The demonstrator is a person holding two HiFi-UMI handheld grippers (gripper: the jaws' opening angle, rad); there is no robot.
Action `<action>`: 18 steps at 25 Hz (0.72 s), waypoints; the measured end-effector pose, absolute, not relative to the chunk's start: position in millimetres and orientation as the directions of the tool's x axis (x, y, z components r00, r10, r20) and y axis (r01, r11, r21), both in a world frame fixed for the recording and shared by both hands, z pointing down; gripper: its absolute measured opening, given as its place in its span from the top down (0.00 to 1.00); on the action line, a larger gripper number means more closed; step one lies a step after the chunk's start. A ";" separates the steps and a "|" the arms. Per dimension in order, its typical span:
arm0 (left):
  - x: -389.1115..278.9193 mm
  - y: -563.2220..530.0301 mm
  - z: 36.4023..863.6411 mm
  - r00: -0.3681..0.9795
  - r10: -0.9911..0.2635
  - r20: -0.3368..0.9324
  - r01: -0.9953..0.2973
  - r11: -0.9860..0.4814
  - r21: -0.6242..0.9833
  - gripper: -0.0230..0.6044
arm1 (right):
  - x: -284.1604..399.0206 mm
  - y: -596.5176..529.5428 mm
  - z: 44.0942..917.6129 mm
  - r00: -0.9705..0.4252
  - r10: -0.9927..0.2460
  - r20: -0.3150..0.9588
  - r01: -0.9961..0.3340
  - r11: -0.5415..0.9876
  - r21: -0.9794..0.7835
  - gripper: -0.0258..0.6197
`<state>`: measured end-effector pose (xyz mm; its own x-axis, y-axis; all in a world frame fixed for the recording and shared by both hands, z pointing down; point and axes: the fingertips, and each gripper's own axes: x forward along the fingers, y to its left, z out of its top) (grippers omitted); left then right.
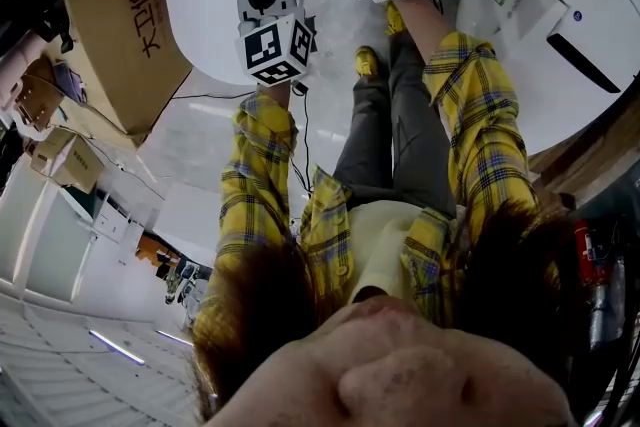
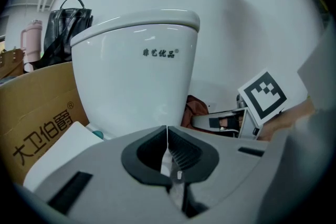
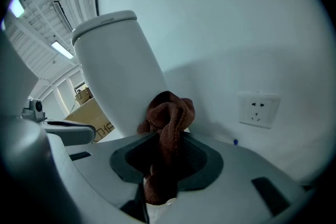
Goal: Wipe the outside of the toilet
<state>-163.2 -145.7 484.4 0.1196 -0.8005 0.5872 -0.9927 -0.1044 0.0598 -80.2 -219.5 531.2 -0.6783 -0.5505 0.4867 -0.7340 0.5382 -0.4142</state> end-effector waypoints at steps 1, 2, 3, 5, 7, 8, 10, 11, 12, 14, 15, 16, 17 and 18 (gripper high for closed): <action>-162.4 -144.8 486.0 0.119 -0.799 0.589 -0.993 -0.104 0.060 0.95 | -79.7 -218.9 536.3 -0.676 -0.544 0.496 -0.735 0.535 -0.416 0.77; -161.8 -143.9 487.8 0.119 -0.798 0.591 -0.993 -0.104 0.060 0.95 | -79.4 -218.0 541.2 -0.675 -0.538 0.505 -0.736 0.531 -0.419 0.77; -161.6 -142.9 489.8 0.119 -0.797 0.593 -0.993 -0.105 0.059 0.95 | -79.8 -216.9 546.0 -0.675 -0.530 0.513 -0.736 0.526 -0.425 0.77; -162.0 -142.1 494.5 0.117 -0.794 0.597 -0.993 -0.106 0.053 0.95 | -82.0 -214.3 555.3 -0.677 -0.513 0.528 -0.735 0.517 -0.439 0.77; -163.1 -142.6 498.8 0.112 -0.790 0.603 -0.994 -0.102 0.050 0.95 | -83.9 -211.8 564.7 -0.673 -0.499 0.545 -0.737 0.509 -0.445 0.77; -164.1 -142.9 500.4 0.109 -0.789 0.605 -0.994 -0.099 0.050 0.95 | -84.9 -210.2 568.5 -0.672 -0.492 0.554 -0.738 0.507 -0.445 0.77; -166.7 -143.1 503.0 0.104 -0.785 0.610 -0.994 -0.094 0.048 0.95 | -86.8 -206.1 574.4 -0.670 -0.477 0.568 -0.738 0.507 -0.445 0.77; -167.9 -142.8 504.4 0.102 -0.784 0.612 -0.995 -0.094 0.046 0.95 | -87.3 -203.7 577.6 -0.670 -0.470 0.575 -0.738 0.510 -0.443 0.77; -169.0 -142.2 505.9 0.101 -0.782 0.615 -0.995 -0.094 0.044 0.95 | -87.4 -201.1 581.4 -0.669 -0.461 0.582 -0.737 0.513 -0.440 0.77; -171.5 -141.2 509.9 0.097 -0.779 0.619 -0.995 -0.093 0.039 0.95 | -86.9 -196.0 589.6 -0.667 -0.443 0.599 -0.736 0.518 -0.436 0.77; -172.9 -140.7 512.2 0.094 -0.777 0.622 -0.995 -0.091 0.037 0.95 | -86.2 -193.9 593.2 -0.665 -0.436 0.606 -0.737 0.517 -0.436 0.77; -174.3 -140.3 514.4 0.091 -0.776 0.625 -0.995 -0.089 0.034 0.95 | -85.4 -192.2 595.8 -0.662 -0.433 0.612 -0.739 0.514 -0.436 0.77; -175.5 -139.7 516.2 0.089 -0.774 0.627 -0.996 -0.088 0.032 0.95 | -84.4 -190.6 597.3 -0.660 -0.432 0.614 -0.741 0.511 -0.436 0.77; -176.4 -139.0 517.6 0.087 -0.772 0.629 -0.996 -0.088 0.030 0.95 | -83.3 -189.0 597.9 -0.658 -0.433 0.616 -0.742 0.510 -0.435 0.77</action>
<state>-176.4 -139.0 517.6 0.0869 -0.7725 0.6291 -0.9957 -0.0877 0.0299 -83.3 -189.0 597.9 -0.6585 -0.4328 0.6157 -0.7421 0.5097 -0.4353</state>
